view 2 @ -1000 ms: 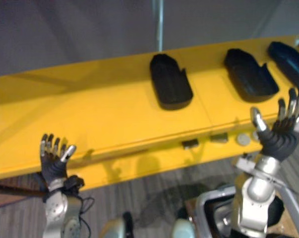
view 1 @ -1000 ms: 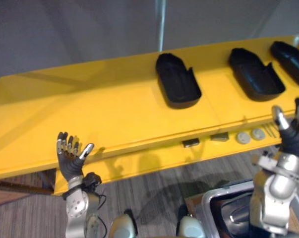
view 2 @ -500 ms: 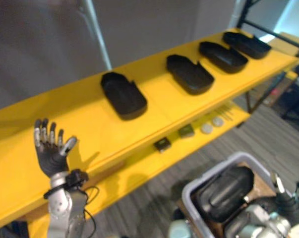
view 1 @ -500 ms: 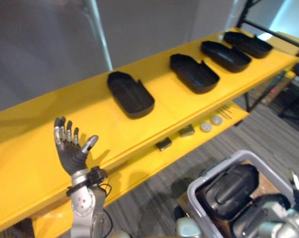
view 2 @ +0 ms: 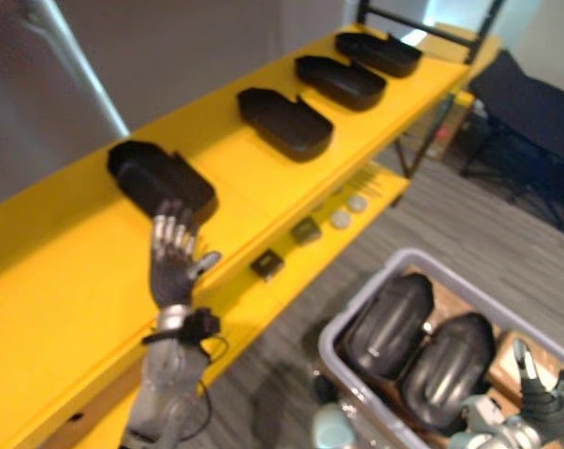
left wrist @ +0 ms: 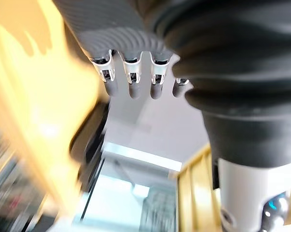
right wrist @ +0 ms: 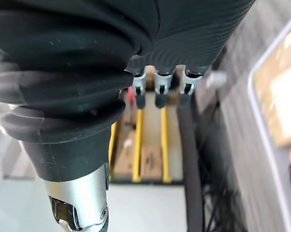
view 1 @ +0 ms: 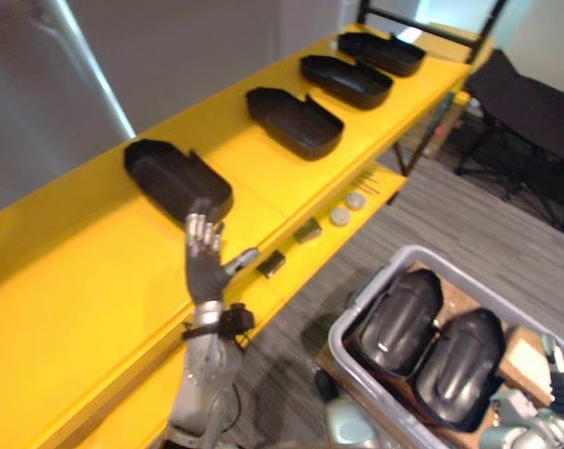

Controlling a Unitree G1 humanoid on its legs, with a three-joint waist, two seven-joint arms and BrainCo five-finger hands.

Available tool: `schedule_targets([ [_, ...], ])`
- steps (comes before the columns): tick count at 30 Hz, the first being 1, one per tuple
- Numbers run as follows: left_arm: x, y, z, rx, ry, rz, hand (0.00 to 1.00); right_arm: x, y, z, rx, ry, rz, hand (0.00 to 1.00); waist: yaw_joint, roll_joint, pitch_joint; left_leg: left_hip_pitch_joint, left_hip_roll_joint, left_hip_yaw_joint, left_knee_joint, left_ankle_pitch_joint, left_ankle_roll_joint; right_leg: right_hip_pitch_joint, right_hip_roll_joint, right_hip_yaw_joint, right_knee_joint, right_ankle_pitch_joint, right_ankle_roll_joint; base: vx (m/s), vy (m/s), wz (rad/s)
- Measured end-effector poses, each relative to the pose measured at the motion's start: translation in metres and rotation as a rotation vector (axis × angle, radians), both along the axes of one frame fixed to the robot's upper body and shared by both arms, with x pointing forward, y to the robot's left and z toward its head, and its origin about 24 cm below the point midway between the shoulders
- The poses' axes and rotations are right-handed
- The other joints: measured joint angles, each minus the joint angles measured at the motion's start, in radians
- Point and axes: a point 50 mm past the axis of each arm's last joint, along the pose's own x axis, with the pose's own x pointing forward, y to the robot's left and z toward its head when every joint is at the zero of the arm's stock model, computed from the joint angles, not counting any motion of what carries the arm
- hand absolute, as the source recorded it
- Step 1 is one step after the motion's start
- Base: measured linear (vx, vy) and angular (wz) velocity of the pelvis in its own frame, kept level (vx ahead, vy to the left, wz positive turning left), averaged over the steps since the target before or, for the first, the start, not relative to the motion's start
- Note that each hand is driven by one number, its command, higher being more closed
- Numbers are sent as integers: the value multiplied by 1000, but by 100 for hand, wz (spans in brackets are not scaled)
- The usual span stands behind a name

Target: Walk over and take plastic housings, then place them on the shelf

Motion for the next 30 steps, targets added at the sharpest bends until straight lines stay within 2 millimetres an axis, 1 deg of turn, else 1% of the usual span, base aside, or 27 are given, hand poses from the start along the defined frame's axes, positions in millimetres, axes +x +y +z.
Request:
schedule_targets([
  [1, 0, 1, -2, 27, 13, 19, 0, 6, 3, 0, -3, -12, 48, 0, 10, 1, 1, -8, -16, -139, 29, -12, 23, -5, 17, 42, 9, 1, 1, -34, 23, -88],
  [2, 0, 5, -6, 37, 34, 39, 0, 15, 6, 3, -11, -33, 95, 0, 22, 5, 0, -23, -31, -236, 47, -28, 50, -14, 32, 74, 17, -2, -4, -53, 29, -98],
  [3, -1, 9, -8, 41, 48, 53, 0, 22, 8, 5, -18, -49, 135, 0, 34, 4, 0, -27, -47, -306, 62, -38, 67, -18, 41, 101, 20, -5, -6, -69, 79, -111],
  [4, -4, 17, -13, 40, 75, 92, 0, 38, 13, 10, -41, -75, 221, 0, 59, 3, 3, -39, -72, -425, 83, -63, 75, -37, 53, 139, 23, -7, -6, -89, 148, -116],
  [5, -10, 26, -16, 39, 92, 124, 0, 53, 15, 20, -77, -111, 301, 0, 72, 27, 3, -54, -81, -503, 89, -106, 66, -60, 69, 157, 22, -5, -9, -118, 197, -94],
  [6, -12, 30, -17, 38, 95, 139, 0, 63, 18, 26, -96, -134, 343, 0, 78, 43, 5, -69, -85, -531, 80, -146, 50, -81, 71, 150, 23, 3, -6, -115, 183, -43],
  [7, -13, 33, -17, 36, 95, 144, 0, 67, 19, 28, -96, -143, 357, 0, 86, 46, 7, -76, -90, -530, 82, -153, 31, -92, 68, 150, 26, 11, 3, -173, 148, -10],
  [8, -16, 42, -20, 43, 108, 173, 0, 76, 26, 28, -76, -154, 400, 0, 115, 22, 29, -78, -115, -524, 86, -150, 37, -95, 40, 150, 25, 20, 0, -151, 96, -2],
  [9, -19, 44, -22, 45, 115, 176, 0, 78, 29, 27, -70, -151, 417, 0, 122, 17, 32, -81, -121, -527, 87, -148, 41, -95, 30, 145, 22, 21, 0, -134, 79, 10],
  [11, -25, 52, -26, 48, 126, 203, 0, 81, 37, 25, -56, -142, 470, 0, 147, 13, 32, -102, -136, -551, 97, -143, 45, -95, 8, 115, 23, 21, -1, -27, 49, 44],
  [13, -26, 55, -24, 43, 106, 221, 0, 88, 41, 23, -46, -141, 504, 0, 155, 16, 32, -121, -144, -585, 105, -141, 44, -99, -5, 80, 36, 20, -1, 34, 22, 51],
  [14, -27, 56, -20, 37, 80, 224, 0, 94, 43, 19, -26, -134, 515, 0, 167, 17, 33, -127, -147, -600, 110, -140, 43, -103, -6, 65, 49, 16, 4, 57, 1, 33],
  [16, -28, 56, -12, 30, 26, 213, 0, 100, 44, 12, -1, -104, 515, 0, 170, 17, 34, -146, -146, -629, 141, -145, 36, -118, -2, 38, 99, 1, 24, 76, -17, 40],
  [17, -28, 54, -6, 25, -15, 195, 0, 103, 45, 9, 19, -93, 509, 0, 177, 18, 38, -153, -144, -645, 169, -153, 30, -133, 0, 24, 147, -10, 35, 57, -23, 32],
  [18, -28, 52, 1, 31, -54, 164, 0, 104, 48, 7, 38, -90, 508, 0, 186, 23, 41, -169, -133, -644, 217, -166, 23, -151, 16, 9, 201, -18, 29, 16, -5, 6],
  [19, -29, 49, 7, 36, -95, 127, 0, 100, 51, 4, 55, -81, 504, 0, 196, 28, 49, -176, -117, -641, 276, -184, 26, -163, 40, 6, 252, -18, 29, -23, -1, -14],
  [20, -29, 47, 9, 39, -111, 107, 0, 96, 52, 1, 67, -74, 496, 0, 198, 32, 52, -176, -109, -638, 303, -198, 34, -165, 54, 6, 274, -18, 29, -93, 52, -38],
  [21, -30, 45, 11, 44, -126, 72, 0, 84, 54, -6, 101, -57, 474, 0, 199, 34, 52, -172, -90, -614, 349, -235, 52, -170, 77, 5, 312, -17, 29, -119, 73, -50],
  [22, -31, 44, 10, 54, -127, 54, 0, 73, 54, -11, 133, -54, 461, 0, 200, 33, 55, -163, -72, -577, 381, -269, 64, -172, 85, -19, 324, -10, 30, -288, 132, -122],
  [23, -32, 45, 9, 73, -116, 50, 0, 67, 56, -10, 141, -65, 485, 0, 217, 25, 92, -132, -42, -501, 411, -291, 77, -168, 79, -138, 297, 71, -8, -310, 97, -136],
  [24, -32, 45, 8, 75, -107, 52, 0, 66, 55, -9, 133, -67, 496, 0, 223, 34, 100, -131, -26, -468, 410, -289, 90, -161, 75, -195, 250, 130, -30, -359, 81, -157],
  [25, -32, 47, 6, 87, -94, 64, 0, 66, 55, -6, 118, -80, 514, 0, 221, 30, 107, -138, -19, -415, 407, -274, 112, -185, 50, -306, 319, 99, -72, -319, 64, -109],
  [26, -32, 47, 5, 84, -84, 74, 0, 67, 55, -4, 107, -85, 525, 0, 222, 24, 108, -138, -19, -386, 400, -264, 118, -206, 29, -348, 405, 48, -85, -337, 109, -123],
  [27, -32, 49, 3, 82, -69, 90, 0, 70, 57, 1, 81, -101, 562, 0, 224, 21, 110, -138, -16, -341, 382, -244, 135, -225, -12, -391, 564, -35, -83, -304, 122, -104],
  [28, -31, 50, 2, 85, -59, 98, 0, 72, 59, 3, 70, -107, 583, 0, 223, 21, 110, -139, -11, -316, 368, -225, 141, -226, -44, -405, 668, -84, -99, -236, 93, -111],
  [29, -32, 51, 0, 85, -47, 106, 0, 78, 63, 5, 67, -117, 608, 0, 227, 21, 111, -139, 1, -281, 345, -196, 137, -220, -80, -408, 782, -147, -120, -159, 41, -80],
  [30, -32, 54, -2, 89, -39, 116, 0, 81, 65, 5, 68, -124, 619, 0, 227, 18, 111, -143, 5, -268, 331, -181, 136, -211, -98, -413, 815, -170, -122, -176, 5, -88],
])
